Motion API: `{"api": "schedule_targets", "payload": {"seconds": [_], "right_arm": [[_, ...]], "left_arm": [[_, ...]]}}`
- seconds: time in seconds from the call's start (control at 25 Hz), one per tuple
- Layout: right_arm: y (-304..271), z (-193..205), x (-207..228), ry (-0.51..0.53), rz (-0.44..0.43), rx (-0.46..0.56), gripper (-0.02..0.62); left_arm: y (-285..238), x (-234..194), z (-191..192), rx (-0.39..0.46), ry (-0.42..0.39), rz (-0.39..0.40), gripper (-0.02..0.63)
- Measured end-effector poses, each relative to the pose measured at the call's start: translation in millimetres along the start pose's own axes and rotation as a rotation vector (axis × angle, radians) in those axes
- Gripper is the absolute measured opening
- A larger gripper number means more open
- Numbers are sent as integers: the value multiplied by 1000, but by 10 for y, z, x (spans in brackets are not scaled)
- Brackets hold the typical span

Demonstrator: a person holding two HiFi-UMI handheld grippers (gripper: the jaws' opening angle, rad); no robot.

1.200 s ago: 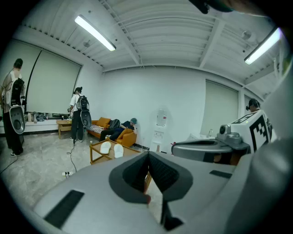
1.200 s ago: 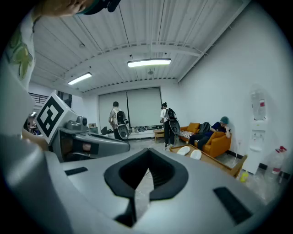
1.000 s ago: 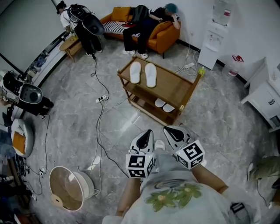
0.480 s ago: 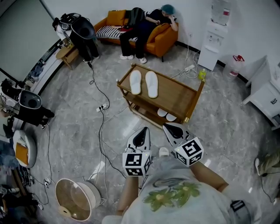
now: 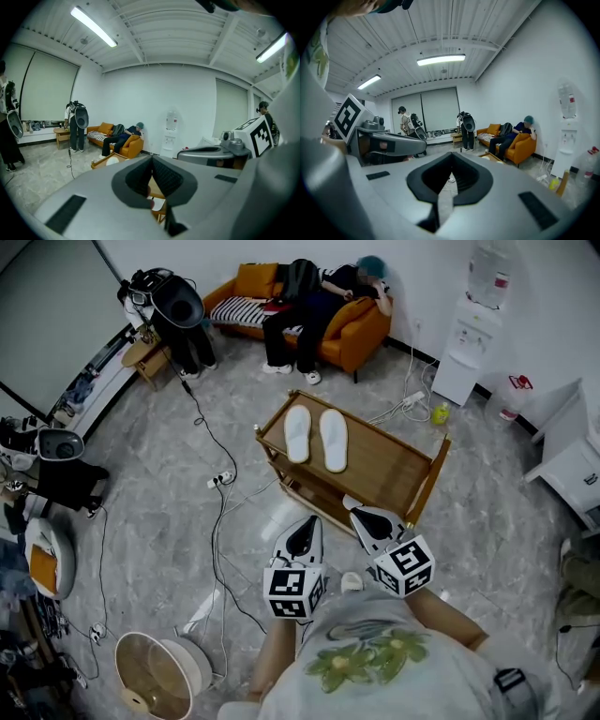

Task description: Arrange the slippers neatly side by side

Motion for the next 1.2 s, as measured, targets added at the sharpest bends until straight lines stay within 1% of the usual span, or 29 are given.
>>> {"api": "schedule_targets", "payload": {"seconds": [0.24, 0.52, 0.72, 0.92, 1.04, 1.2], "right_arm": [[-273, -129, 160, 33, -18, 4, 8], [-459, -181, 299, 15, 3, 1, 8], [-693, -186, 466, 7, 19, -14, 8], [-1101, -187, 662, -21, 55, -31, 8], [-1414, -236, 818, -8, 74, -29, 8], [-1786, -233, 1060, -33, 117, -52, 8]], "left_arm": [[-201, -182, -91, 23, 29, -33, 15], [-406, -365, -166, 10, 38, -23, 15], [-678, -544, -221, -11, 41, 4, 15], [-1049, -915, -294, -49, 31, 29, 15], [-1343, -1162, -424, -61, 28, 58, 15], [-1703, -1388, -570, -97, -15, 113, 15]]}}
Point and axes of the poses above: the fingertips, and each gripper's own axes: y backward along the fingers, x to its right, z out of its underside, the point moved 1 cm from there along y, backward along the fingers, and after that the axes turned 3 degrees about y, right-handed, at the moved point
